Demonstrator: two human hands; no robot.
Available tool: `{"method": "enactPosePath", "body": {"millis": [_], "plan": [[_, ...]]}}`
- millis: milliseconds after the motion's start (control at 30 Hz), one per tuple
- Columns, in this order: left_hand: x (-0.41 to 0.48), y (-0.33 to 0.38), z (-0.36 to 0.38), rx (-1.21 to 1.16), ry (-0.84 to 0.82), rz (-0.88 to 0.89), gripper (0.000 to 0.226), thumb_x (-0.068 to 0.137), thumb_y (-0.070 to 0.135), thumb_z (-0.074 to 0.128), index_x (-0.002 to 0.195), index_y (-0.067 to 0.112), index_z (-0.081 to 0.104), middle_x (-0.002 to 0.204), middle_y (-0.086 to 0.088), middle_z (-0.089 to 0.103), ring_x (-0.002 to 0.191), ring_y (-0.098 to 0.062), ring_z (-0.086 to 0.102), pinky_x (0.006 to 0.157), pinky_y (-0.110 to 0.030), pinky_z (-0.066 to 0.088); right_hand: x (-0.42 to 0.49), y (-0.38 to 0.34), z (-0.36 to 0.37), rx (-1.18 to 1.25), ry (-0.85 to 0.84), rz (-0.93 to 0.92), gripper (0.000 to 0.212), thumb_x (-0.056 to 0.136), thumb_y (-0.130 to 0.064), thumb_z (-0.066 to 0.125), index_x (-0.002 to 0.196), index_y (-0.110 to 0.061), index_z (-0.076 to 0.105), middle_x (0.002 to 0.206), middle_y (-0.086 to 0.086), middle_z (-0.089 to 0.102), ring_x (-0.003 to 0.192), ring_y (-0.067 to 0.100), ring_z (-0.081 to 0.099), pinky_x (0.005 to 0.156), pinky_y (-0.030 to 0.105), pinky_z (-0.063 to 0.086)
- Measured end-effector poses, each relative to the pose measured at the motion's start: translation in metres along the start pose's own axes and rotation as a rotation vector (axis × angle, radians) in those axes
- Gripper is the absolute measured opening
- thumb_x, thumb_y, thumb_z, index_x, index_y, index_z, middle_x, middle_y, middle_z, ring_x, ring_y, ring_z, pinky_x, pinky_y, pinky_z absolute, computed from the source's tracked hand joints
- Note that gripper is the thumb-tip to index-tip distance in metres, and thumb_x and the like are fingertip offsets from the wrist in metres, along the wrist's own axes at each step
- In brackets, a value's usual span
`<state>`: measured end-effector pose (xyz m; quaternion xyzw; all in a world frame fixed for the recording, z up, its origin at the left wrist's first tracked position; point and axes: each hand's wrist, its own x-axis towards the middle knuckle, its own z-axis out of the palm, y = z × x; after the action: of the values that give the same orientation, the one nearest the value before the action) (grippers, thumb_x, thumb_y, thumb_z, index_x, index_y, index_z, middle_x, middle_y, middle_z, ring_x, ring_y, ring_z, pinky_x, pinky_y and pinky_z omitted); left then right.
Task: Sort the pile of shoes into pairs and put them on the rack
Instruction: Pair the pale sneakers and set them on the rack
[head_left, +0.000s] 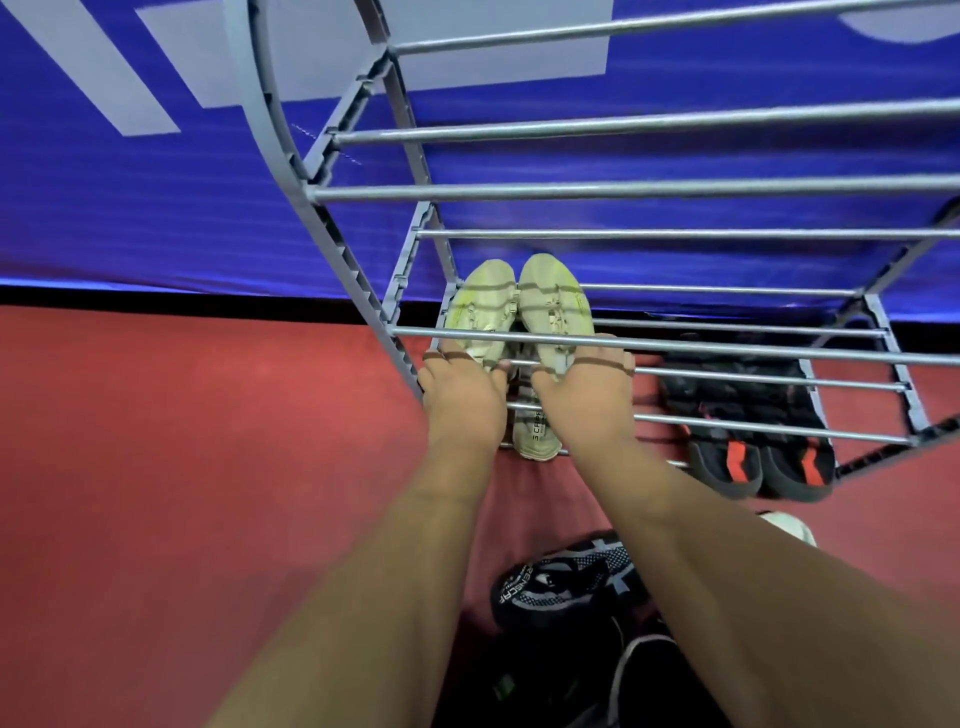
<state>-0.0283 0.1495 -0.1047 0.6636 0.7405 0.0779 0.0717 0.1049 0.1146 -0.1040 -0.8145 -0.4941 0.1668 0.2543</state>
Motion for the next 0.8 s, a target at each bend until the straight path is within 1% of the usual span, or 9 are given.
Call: {"method": "enactPosePath", "body": {"millis": [133,233,367,467,500,567,667,733,800], "plan": [[-0.006,-0.003,0.002,-0.119,-0.006,-0.002,0.083,0.091,0.049,0.063,0.146,-0.009,0.039,0.135,-0.024,0.048,0.124,-0.037,0.046,0.113,-0.043,0.035,-0.008,0.008,-0.004,0.045,-0.030,-0.091,0.063,0.074,-0.049,0.066,0.128,-0.017,0.055,0.126,0.012,0.054,0.117,0.037,0.048,0.101,0.044,0.047],[-0.011,-0.005,-0.003,-0.172,-0.018,0.012,0.090,0.082,0.044,0.068,0.149,-0.007,0.037,0.137,-0.021,0.047,0.129,-0.037,0.044,0.117,-0.043,0.036,-0.011,0.022,-0.009,0.090,-0.095,-0.195,0.070,0.071,-0.045,0.065,0.136,-0.022,0.051,0.127,0.008,0.049,0.118,0.033,0.047,0.105,0.044,0.046],[-0.017,-0.008,-0.001,-0.295,0.060,0.028,0.086,0.081,0.028,0.069,0.152,-0.007,0.035,0.141,-0.020,0.044,0.130,-0.037,0.043,0.118,-0.044,0.036,-0.013,0.029,-0.014,0.207,-0.049,-0.279,0.058,0.079,-0.040,0.074,0.132,-0.024,0.056,0.121,0.000,0.053,0.117,0.024,0.052,0.104,0.041,0.049],[-0.023,-0.011,0.003,-0.350,0.099,0.050,0.079,0.081,0.018,0.067,0.150,-0.006,0.038,0.143,-0.017,0.042,0.134,-0.033,0.037,0.122,-0.042,0.032,-0.016,0.031,-0.012,0.250,-0.113,-0.310,0.074,0.078,-0.042,0.081,0.142,-0.020,0.051,0.131,0.000,0.052,0.124,0.018,0.049,0.108,0.027,0.042],[-0.025,-0.012,0.004,-0.344,0.104,0.058,0.073,0.083,0.017,0.067,0.147,-0.005,0.042,0.143,-0.016,0.042,0.135,-0.032,0.038,0.121,-0.042,0.033,-0.017,0.031,-0.013,0.248,-0.137,-0.316,0.078,0.076,-0.043,0.081,0.143,-0.019,0.050,0.133,0.000,0.051,0.126,0.017,0.049,0.109,0.027,0.042],[-0.029,-0.012,0.002,-0.324,0.115,0.074,0.060,0.085,0.014,0.068,0.140,-0.002,0.048,0.143,-0.014,0.044,0.137,-0.033,0.040,0.121,-0.041,0.034,-0.017,0.033,-0.013,0.228,-0.183,-0.324,0.084,0.074,-0.044,0.079,0.147,-0.018,0.045,0.140,-0.001,0.049,0.133,0.016,0.046,0.113,0.032,0.043],[-0.035,-0.013,-0.005,-0.356,0.137,0.074,0.051,0.089,0.014,0.072,0.135,0.002,0.052,0.143,-0.011,0.046,0.136,-0.032,0.043,0.117,-0.039,0.038,-0.017,0.037,-0.022,0.209,-0.305,-0.337,0.090,0.072,-0.044,0.076,0.150,-0.018,0.038,0.152,-0.003,0.041,0.143,0.015,0.042,0.116,0.039,0.043],[-0.041,-0.016,-0.011,-0.380,0.155,0.072,0.050,0.089,0.012,0.073,0.134,0.003,0.053,0.140,-0.011,0.047,0.133,-0.033,0.045,0.113,-0.040,0.040,-0.018,0.034,-0.030,0.168,-0.309,-0.371,0.087,0.077,-0.048,0.080,0.148,-0.016,0.043,0.152,0.000,0.045,0.143,0.016,0.044,0.117,0.037,0.042],[-0.050,-0.020,-0.016,-0.399,0.166,0.053,0.053,0.085,0.005,0.072,0.134,0.002,0.054,0.138,-0.014,0.049,0.129,-0.035,0.047,0.111,-0.043,0.042,-0.018,0.028,-0.037,0.166,-0.285,-0.377,0.077,0.078,-0.048,0.085,0.141,-0.015,0.054,0.141,0.004,0.057,0.134,0.021,0.052,0.110,0.033,0.045]]}}
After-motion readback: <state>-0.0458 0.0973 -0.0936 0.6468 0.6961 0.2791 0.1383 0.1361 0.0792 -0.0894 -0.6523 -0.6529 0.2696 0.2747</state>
